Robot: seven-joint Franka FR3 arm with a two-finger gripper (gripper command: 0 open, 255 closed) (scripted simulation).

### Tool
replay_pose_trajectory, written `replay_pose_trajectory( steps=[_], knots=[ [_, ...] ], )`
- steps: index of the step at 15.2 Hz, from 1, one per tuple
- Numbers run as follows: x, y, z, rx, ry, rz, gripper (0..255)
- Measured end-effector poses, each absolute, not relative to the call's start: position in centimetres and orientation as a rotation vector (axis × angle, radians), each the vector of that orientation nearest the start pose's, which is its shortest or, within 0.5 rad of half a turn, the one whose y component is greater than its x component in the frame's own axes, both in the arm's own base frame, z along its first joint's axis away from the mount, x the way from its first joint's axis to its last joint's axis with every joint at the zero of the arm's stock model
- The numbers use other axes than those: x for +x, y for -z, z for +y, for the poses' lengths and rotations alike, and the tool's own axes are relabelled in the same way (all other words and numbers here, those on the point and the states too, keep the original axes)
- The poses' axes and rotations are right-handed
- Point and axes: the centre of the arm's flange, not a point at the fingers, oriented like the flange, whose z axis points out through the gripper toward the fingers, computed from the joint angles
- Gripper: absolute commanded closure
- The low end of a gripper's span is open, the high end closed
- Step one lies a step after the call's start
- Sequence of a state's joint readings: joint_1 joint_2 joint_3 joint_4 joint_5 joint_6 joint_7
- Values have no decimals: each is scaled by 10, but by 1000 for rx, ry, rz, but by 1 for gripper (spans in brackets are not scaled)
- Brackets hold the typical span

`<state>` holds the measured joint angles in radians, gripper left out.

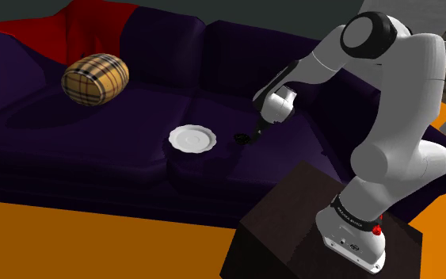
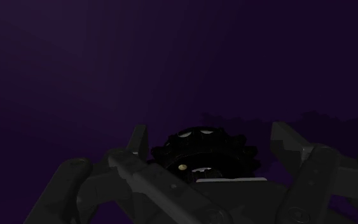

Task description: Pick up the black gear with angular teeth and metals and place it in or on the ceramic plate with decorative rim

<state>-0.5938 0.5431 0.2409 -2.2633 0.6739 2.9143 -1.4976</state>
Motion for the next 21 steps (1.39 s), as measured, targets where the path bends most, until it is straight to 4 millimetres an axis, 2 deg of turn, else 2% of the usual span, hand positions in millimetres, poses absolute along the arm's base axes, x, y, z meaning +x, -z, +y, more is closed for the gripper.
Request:
replay_pose_trajectory(
  steps=[11, 21],
  knots=[
    [483, -130, -211, -2916, 438, -669, 255],
    [483, -180, -210, -2915, 439, -670, 255]
  ],
)
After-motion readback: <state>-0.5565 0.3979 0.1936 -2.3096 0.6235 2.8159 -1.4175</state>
